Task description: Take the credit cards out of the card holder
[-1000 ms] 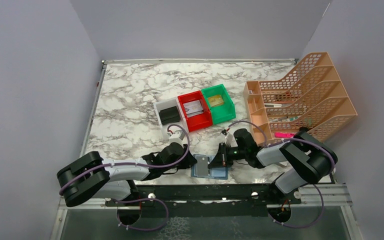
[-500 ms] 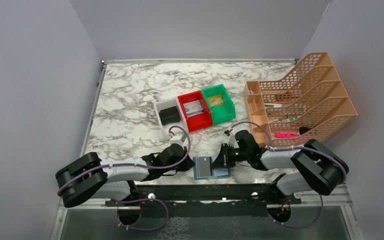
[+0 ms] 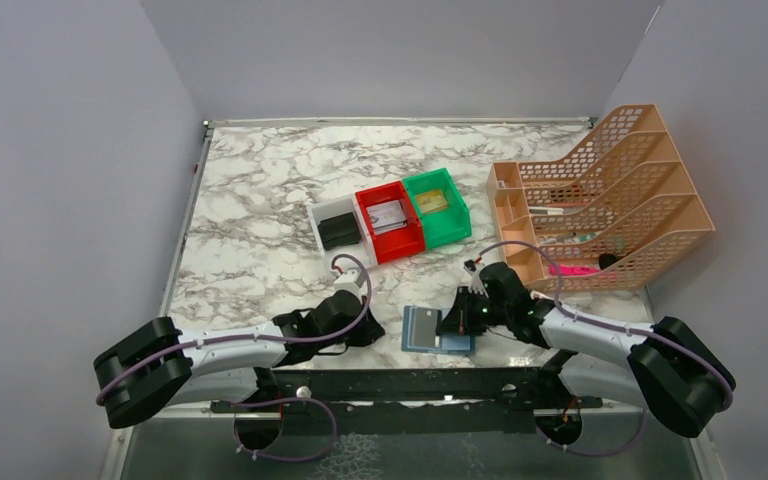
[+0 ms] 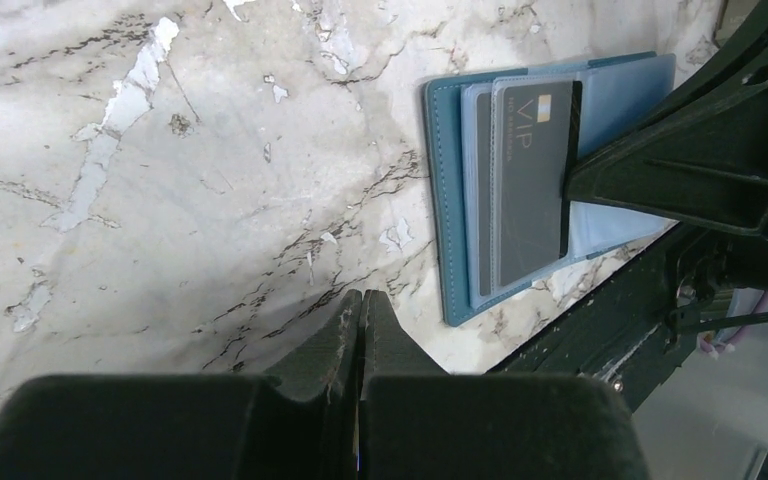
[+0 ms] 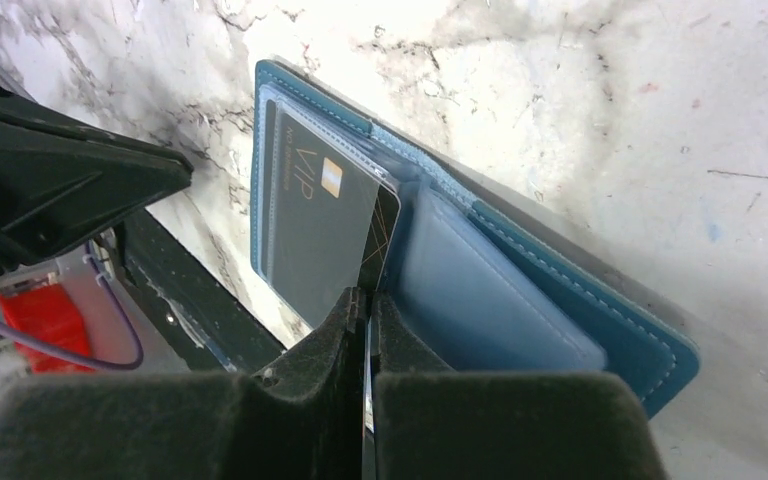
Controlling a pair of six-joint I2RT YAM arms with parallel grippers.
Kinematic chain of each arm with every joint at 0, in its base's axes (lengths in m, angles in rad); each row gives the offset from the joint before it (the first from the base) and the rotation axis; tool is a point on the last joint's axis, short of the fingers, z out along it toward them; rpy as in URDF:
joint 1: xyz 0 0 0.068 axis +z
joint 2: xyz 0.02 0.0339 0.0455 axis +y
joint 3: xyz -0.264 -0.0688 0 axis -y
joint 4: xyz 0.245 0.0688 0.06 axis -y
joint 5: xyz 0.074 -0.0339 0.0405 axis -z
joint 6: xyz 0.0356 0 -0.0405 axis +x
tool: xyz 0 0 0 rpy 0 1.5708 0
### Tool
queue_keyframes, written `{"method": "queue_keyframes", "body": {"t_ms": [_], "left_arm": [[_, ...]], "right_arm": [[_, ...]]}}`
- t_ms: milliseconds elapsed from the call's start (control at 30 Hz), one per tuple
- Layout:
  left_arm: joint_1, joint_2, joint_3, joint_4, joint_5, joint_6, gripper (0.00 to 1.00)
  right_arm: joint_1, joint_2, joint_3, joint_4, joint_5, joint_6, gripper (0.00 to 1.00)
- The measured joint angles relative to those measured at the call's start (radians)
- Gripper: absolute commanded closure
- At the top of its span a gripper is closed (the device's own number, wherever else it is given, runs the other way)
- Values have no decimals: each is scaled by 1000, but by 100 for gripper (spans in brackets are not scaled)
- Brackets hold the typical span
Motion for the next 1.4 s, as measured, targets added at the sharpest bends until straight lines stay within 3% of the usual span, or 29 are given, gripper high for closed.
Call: {"method": "queue_keyframes", "body": {"t_ms": [233,333,667,1033,1400], "left_arm": [[-5,-23,37,-42,1,52,65],[-20,-5,111,-79,0,89,62],[-48,76,206,-154,2,158,67],[-66,218,286,-219,-2,200,84],[-94,248,317,-250,-45,162,91]], "right_arm": [[-1,97,21,59,-71,-42,96],[11,185,48,127,-118,-39,96],[64,334,98,276,-158,3,91],[63,332,82,304,-163,27,81],[63,277,50,304,-116,93,81]]}}
